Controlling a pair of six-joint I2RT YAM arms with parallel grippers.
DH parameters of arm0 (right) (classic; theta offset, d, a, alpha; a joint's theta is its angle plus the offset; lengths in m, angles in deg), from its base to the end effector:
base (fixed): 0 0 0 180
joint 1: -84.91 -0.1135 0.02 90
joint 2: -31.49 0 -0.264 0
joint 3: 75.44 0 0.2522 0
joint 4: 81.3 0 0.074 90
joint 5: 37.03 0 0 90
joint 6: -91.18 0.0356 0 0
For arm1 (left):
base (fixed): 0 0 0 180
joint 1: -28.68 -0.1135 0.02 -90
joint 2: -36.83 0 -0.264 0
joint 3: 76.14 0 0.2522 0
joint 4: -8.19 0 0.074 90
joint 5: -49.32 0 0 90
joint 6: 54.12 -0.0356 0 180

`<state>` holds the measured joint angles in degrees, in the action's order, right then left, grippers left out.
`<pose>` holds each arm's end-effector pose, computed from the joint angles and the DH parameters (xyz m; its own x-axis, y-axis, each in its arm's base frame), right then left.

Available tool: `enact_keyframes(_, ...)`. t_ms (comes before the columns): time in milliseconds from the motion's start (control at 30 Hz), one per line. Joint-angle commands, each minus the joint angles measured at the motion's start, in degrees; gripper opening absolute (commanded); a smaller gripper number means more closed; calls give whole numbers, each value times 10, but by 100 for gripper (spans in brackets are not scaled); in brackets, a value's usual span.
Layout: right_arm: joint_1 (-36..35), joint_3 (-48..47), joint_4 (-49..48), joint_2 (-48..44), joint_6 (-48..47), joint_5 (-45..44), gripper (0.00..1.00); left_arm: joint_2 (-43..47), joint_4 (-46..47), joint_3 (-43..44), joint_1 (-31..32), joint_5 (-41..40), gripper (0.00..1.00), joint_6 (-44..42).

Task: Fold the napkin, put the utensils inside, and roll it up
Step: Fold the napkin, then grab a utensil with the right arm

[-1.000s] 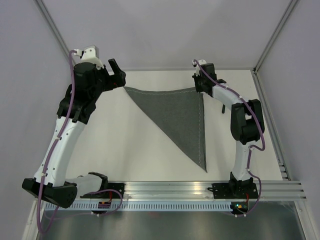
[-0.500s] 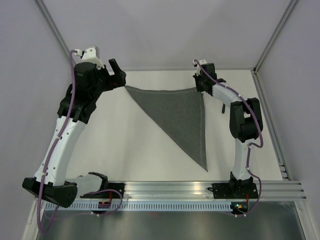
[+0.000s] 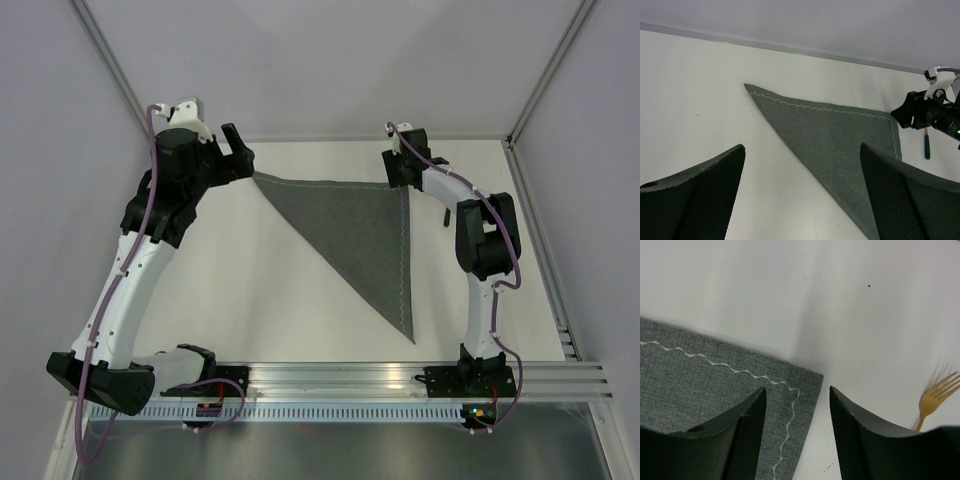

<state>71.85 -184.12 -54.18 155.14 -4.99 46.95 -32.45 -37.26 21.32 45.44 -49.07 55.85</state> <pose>0.4793 0.1073 0.1948 -0.6332 -0.2566 -0.7302 -0.2182 0.9644 -0.1496 0.2439 -0.0680 0.4471 -0.3190 -0.2568 -0.9123 0.0456 0.9573 -0.2854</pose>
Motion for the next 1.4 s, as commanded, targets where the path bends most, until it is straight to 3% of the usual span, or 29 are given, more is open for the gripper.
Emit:
enact_keyframes(0, 12, -43, 24, 5, 9, -37, 60, 8, 27, -12, -2, 9, 100, 11)
enact_keyframes(300, 71, -27, 127, -21, 89, -51, 60, 39, 69, -71, -2, 30, 100, 40)
enact_keyframes(700, 173, 48, 134, -35, 139, -53, 50, 42, 100, -96, -2, 56, 100, 49)
enact_keyframes(900, 176, 65, 136, -28, 144, -36, 42, 38, 109, -105, -3, 64, 100, 53)
enact_keyframes(1367, 194, 154, 120, -61, 142, 6, 39, 34, 113, -106, -4, 74, 100, 53)
